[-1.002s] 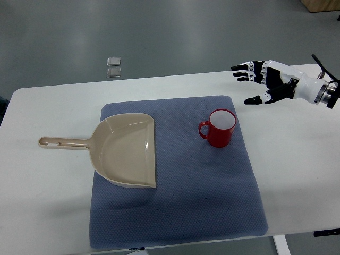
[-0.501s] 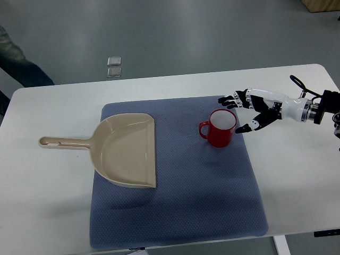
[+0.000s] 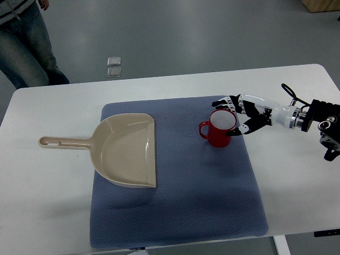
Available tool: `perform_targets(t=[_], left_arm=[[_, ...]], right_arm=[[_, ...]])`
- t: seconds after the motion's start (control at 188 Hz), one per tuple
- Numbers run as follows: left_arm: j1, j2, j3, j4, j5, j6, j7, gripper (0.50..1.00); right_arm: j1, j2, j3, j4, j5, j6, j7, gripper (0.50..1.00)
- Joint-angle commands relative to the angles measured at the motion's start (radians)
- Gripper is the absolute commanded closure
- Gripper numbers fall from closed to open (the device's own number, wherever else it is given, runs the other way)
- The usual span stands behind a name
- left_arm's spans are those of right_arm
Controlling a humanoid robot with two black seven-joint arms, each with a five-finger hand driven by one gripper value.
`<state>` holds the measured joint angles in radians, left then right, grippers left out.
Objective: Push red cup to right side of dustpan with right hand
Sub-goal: 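Lower the right hand onto the far side of the red mug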
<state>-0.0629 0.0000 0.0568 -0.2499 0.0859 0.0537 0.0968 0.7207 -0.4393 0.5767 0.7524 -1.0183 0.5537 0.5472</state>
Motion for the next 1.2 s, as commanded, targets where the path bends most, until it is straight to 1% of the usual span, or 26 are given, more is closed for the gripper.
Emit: perform_targets(t=[0.0,0.304,0.474,0.624,0.81,1.002,1.194], left_arm=[[0.000,0.000,0.000,0.000,0.000,0.000,0.000,0.500],[0.000,0.000,0.000,0.000,0.000,0.000,0.000,0.500],[0.000,0.000,0.000,0.000,0.000,0.000,0.000,0.500],[0.000,0.000,0.000,0.000,0.000,0.000,0.000,0.500],[0.000,0.000,0.000,-0.002,0.000,0.000,0.000,0.500],[0.002,0.000,0.000,-0.002,0.000,0.000,0.000,0.500],[0.002,0.000,0.000,0.000,0.000,0.000,0.000,0.500]], right_arm=[[-0.009,0.021,0.005,-0.011,0.001,-0.012,0.002,0.566],[-0.029,0.063,0.009,-0.053,0.003,-0.047,0.020,0.566],[-0.041,0.094,0.011,-0.087,0.006,-0.054,0.031,0.566],[-0.043,0.105,0.009,-0.116,0.024,-0.080,0.042,0.566],[-0.043,0.111,0.006,-0.134,0.119,-0.078,0.042,0.566],[-0.046,0.113,0.006,-0.140,0.150,-0.078,0.042,0.566],[-0.056,0.122,0.006,-0.137,0.172,-0.063,0.048,0.566]])
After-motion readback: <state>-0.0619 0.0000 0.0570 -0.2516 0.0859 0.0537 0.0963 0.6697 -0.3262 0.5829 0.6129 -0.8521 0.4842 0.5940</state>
